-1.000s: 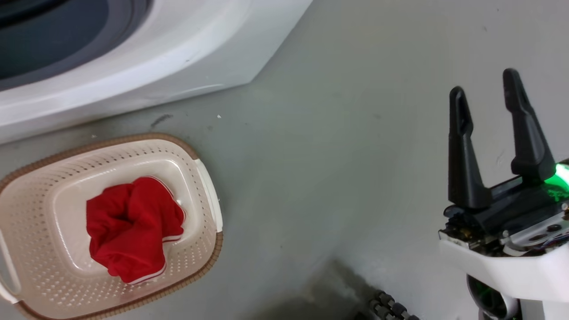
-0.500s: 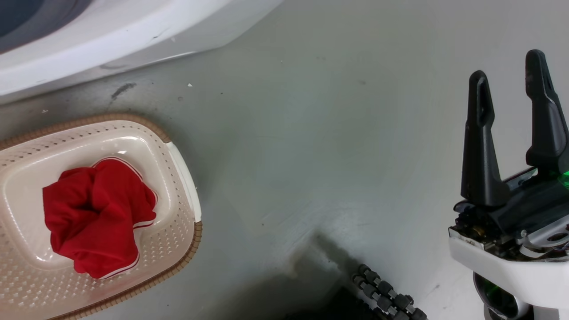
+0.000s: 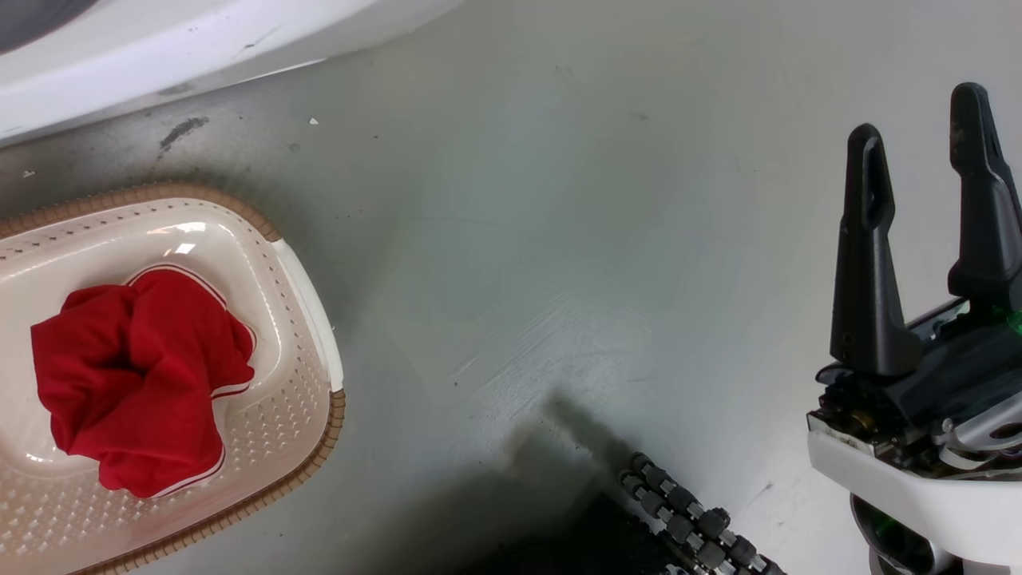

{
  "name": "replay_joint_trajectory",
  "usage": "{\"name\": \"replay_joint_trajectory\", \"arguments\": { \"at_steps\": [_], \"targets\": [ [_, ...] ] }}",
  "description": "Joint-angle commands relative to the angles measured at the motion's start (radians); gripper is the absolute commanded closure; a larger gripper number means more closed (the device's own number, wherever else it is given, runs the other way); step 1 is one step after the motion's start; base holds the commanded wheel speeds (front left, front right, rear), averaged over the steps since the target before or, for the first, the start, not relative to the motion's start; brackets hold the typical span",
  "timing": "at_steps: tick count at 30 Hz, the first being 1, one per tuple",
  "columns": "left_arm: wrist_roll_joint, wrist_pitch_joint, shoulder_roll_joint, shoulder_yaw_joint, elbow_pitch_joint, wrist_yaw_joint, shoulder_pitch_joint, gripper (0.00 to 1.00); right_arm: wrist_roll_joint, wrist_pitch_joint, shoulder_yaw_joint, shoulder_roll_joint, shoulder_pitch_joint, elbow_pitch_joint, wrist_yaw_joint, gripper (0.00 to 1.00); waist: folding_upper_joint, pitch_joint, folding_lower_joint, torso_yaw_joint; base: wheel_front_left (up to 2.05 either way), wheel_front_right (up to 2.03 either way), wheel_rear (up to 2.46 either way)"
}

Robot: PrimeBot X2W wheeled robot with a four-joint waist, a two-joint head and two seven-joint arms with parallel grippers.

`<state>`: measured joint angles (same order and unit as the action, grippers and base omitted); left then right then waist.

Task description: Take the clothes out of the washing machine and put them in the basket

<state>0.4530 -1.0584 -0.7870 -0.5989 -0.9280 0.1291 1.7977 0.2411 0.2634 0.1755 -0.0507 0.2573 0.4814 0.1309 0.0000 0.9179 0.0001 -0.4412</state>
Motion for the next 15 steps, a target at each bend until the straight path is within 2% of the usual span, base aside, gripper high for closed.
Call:
{"name": "replay_joint_trajectory", "arguments": {
  "at_steps": [1, 9, 10, 11, 15],
  "targets": [
    [0.004, -0.001, -0.006, -0.007, 0.007, 0.000, 0.016, 0.00, 0.004, 0.002, 0.002, 0.001, 0.017, 0.005, 0.000, 0.00, 0.0000, 0.007, -0.0001, -0.002, 0.00, 0.00, 0.00],
    [0.032, 0.001, -0.012, -0.064, 0.016, 0.000, 0.004, 0.00, -0.001, 0.002, 0.002, 0.001, 0.020, 0.011, 0.000, 0.00, 0.0000, 0.024, -0.0001, 0.001, 0.00, 0.00, 0.00],
    [0.034, 0.000, -0.013, -0.075, 0.018, 0.000, 0.001, 0.44, -0.002, 0.002, 0.001, 0.001, 0.020, 0.011, 0.000, 0.00, 0.0000, 0.025, -0.0001, 0.002, 0.00, 0.00, 0.00],
    [0.039, -0.003, -0.016, -0.086, 0.019, 0.000, 0.002, 1.00, -0.003, 0.002, 0.000, 0.001, 0.020, 0.011, 0.000, 0.00, 0.0000, 0.026, -0.0001, 0.003, 0.00, 0.00, 0.00],
    [0.059, 0.000, -0.024, -0.118, 0.031, 0.000, 0.009, 1.00, -0.007, 0.002, 0.000, 0.001, 0.019, 0.009, 0.000, 0.00, 0.0000, 0.028, -0.0001, 0.006, 0.00, 0.00, 0.00]
  ]
}}
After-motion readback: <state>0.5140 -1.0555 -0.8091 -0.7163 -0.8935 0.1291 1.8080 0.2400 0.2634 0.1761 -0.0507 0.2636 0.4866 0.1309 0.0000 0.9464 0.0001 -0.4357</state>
